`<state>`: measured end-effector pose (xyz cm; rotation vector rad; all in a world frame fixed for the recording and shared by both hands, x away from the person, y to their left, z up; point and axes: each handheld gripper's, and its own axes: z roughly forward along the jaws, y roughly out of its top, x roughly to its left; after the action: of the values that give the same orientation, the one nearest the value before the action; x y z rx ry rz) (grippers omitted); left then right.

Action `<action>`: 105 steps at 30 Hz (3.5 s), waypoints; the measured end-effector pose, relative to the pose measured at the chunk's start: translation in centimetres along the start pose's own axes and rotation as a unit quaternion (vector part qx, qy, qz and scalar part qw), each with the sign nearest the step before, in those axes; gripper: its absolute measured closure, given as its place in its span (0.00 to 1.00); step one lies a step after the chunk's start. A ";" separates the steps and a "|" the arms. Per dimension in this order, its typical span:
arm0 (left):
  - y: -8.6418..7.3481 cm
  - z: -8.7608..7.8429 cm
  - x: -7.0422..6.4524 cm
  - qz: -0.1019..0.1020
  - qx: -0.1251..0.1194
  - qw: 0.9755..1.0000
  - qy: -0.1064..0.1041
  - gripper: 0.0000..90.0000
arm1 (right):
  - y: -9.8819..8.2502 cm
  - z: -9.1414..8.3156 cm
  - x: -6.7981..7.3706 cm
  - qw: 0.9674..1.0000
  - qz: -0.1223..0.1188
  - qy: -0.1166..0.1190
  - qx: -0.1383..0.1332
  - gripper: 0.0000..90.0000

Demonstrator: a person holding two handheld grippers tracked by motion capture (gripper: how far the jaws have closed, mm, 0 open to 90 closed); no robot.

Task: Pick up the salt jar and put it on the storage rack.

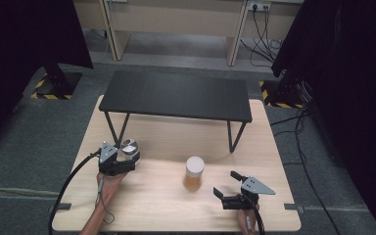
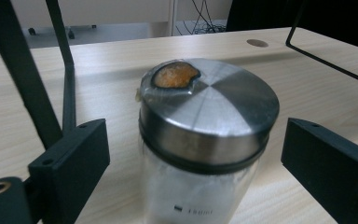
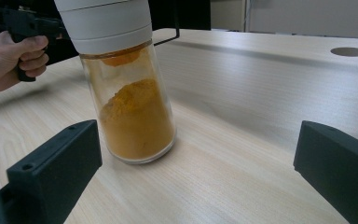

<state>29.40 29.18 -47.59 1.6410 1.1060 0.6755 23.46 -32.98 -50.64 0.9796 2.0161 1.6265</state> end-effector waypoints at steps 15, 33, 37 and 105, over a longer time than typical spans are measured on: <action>0.0 1.1 -0.4 0.016 -0.002 1.000 0.011 0.35 | 0.0 0.0 0.0 1.000 0.000 0.001 -0.001 0.01; 0.6 0.8 -0.2 0.019 0.009 1.000 -0.002 0.35 | -0.2 -0.1 0.0 1.000 -0.001 0.001 -0.005 0.01; 1.1 0.5 -0.2 0.019 0.007 1.000 -0.009 0.35 | -0.2 -0.1 0.0 1.000 -0.001 0.001 -0.006 0.01; 29.7 2.9 -0.2 0.021 0.030 0.997 -0.066 0.35 | -0.4 -0.2 -0.7 1.000 0.009 0.015 -0.013 0.01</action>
<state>41.87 25.49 -20.75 1.7375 1.0069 0.5564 23.67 -33.64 -51.05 0.9726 2.0062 1.6812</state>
